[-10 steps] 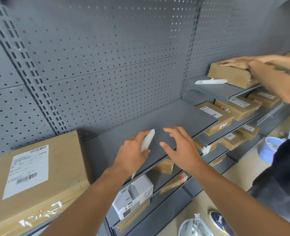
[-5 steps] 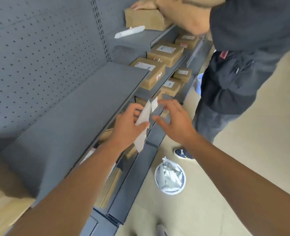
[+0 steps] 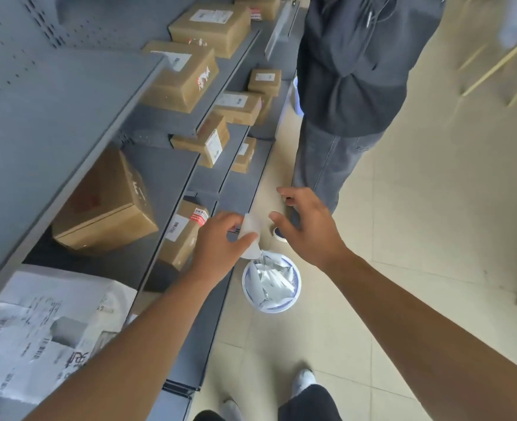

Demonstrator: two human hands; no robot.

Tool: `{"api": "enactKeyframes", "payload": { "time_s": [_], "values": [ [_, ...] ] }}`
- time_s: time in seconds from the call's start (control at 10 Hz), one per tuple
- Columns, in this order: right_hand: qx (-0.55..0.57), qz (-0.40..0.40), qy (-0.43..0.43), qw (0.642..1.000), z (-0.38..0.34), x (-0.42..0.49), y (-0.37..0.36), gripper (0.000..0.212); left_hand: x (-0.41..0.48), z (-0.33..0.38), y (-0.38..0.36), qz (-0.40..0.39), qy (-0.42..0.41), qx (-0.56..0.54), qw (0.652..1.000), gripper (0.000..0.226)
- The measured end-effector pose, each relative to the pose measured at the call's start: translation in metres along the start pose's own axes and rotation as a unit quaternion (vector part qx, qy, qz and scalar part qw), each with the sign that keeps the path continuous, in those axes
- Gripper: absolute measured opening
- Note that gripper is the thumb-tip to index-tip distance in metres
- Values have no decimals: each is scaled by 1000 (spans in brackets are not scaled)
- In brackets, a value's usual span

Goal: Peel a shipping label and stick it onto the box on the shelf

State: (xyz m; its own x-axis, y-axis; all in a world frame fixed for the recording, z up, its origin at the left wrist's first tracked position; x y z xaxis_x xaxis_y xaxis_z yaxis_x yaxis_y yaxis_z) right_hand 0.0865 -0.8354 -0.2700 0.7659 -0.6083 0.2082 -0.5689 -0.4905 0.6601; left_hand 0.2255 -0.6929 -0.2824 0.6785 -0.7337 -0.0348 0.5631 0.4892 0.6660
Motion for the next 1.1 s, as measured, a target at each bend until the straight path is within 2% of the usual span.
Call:
{"api": "enactKeyframes", "payload": {
  "time_s": [0.2,0.4,0.6,0.8,0.9,1.0,1.1],
  "values": [
    [-5,24,-26,999,102,-15,-51,43,24,-91,-105,-21,37,17,999,23],
    [-19,39,-41,998,225,-43,-129,41,40,-225,-238,-55,163,-6,985,29],
    [-32,36,-51,998,316,-73,-196,40,44,-309,-335,-66,197,-12,978,33],
    [-48,33,-58,997,364,-91,-231,43,67,-357,-380,-83,197,11,977,38],
    [-54,37,-69,995,366,-91,-235,45,66,-366,-376,-100,204,88,970,50],
    [-45,38,-71,996,351,-86,-227,45,63,-354,-358,-75,179,130,972,53],
    [-39,46,-69,996,320,-77,-208,44,65,-303,-326,-31,127,119,984,54]
  ]
}}
Point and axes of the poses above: each hand's wrist, its own x-axis towards the middle knuckle, its own y-axis out of the back of the hand, z = x × y, the point moved 2 cm from there along x, towards the middle knuckle, and after that the axes turned 4 degrees about y, right-handed, at the moved point
